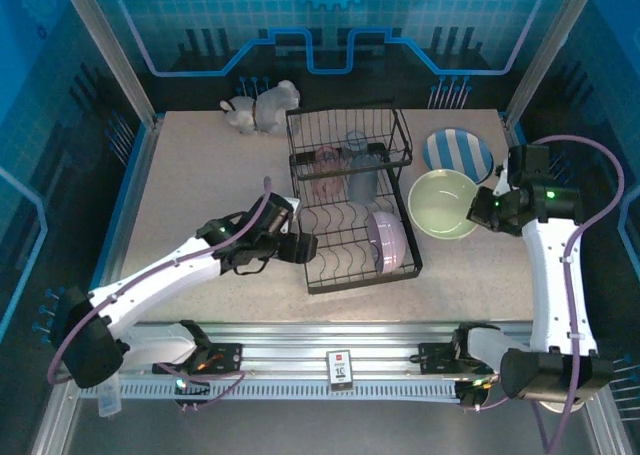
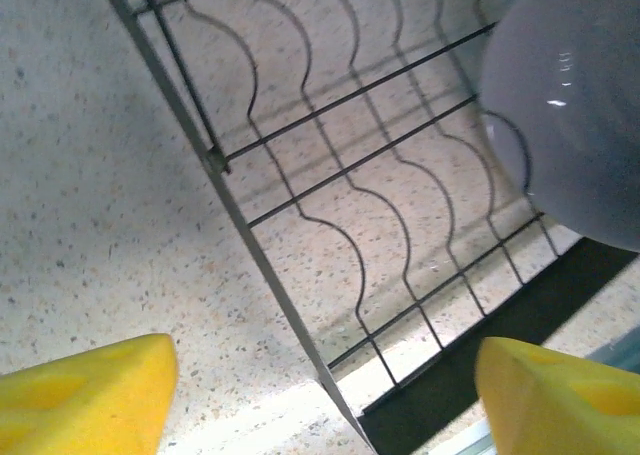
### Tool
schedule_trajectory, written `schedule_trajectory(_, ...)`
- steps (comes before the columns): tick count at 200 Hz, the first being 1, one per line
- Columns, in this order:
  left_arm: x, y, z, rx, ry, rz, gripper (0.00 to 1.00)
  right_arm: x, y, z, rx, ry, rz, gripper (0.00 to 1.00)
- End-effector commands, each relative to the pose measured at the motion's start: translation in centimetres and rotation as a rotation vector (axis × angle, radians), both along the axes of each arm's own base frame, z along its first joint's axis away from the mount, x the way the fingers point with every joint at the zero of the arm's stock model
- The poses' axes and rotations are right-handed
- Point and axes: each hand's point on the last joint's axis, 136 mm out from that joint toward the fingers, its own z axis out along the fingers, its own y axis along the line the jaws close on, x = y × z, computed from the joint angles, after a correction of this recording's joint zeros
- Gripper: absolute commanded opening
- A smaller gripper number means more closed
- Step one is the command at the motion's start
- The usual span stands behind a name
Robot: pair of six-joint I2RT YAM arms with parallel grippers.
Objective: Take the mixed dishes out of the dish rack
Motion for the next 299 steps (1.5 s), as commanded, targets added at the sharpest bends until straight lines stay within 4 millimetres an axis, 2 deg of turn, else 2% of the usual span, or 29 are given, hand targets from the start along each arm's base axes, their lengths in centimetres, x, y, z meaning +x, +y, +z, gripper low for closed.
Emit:
schedule_trajectory(1, 0.7, 0.6, -2.1, 0.012, 0.060, 0.109, 0.72, 3.3, -1.6, 1.4, 0.020, -0.177, -0.099, 0.00)
schedule_trajectory(44, 2.8, 0.1, -4.5, 0.056, 0.136, 0.183, 0.58, 4.3, -2.8, 0.6, -0.012, -0.191, -0.135, 0.00)
schedule_trajectory(75, 3.7, 0.9, -6.5, 0.100, 0.206, 0.270, 0.41, 4.2, -3.6, -0.7, -0.022, -0.175, -0.163, 0.00)
schedule_trajectory(94, 4.5, 1.0, -7.1, 0.090, 0.211, 0.298, 0.31, 4.2, -4.2, -2.3, -0.010, -0.146, -0.183, 0.00)
schedule_trajectory(127, 5.4, 1.8, -8.0, 0.081, 0.246, 0.360, 0.11, 4.7, -4.7, -3.3, -0.003, -0.145, -0.207, 0.00)
schedule_trajectory(149, 5.9, 2.4, -8.4, 0.054, 0.270, 0.404, 0.00, 5.2, -5.5, -4.6, 0.003, -0.122, -0.233, 0.00)
schedule_trajectory(200, 6.2, 5.6, -8.6, 0.037, 0.289, 0.546, 0.00, 6.7, -7.7, -8.3, 0.016, -0.082, -0.307, 0.00)
schedule_trajectory(232, 5.7, 8.1, -8.2, 0.018, 0.278, 0.628, 0.00, 8.2, -8.1, -9.8, 0.054, -0.078, -0.325, 0.00)
schedule_trajectory(265, 4.9, 10.3, -7.9, 0.006, 0.267, 0.692, 0.00, 8.9, -8.2, -11.3, 0.075, -0.056, -0.332, 0.00)
schedule_trajectory(278, 4.7, 10.7, -7.8, 0.003, 0.262, 0.700, 0.00, 9.0, -8.2, -11.7, 0.079, -0.049, -0.332, 0.00)
schedule_trajectory(299, 4.7, 10.3, -7.6, -0.024, 0.256, 0.667, 0.00, 9.2, -8.4, -12.6, 0.096, -0.031, -0.340, 0.00)
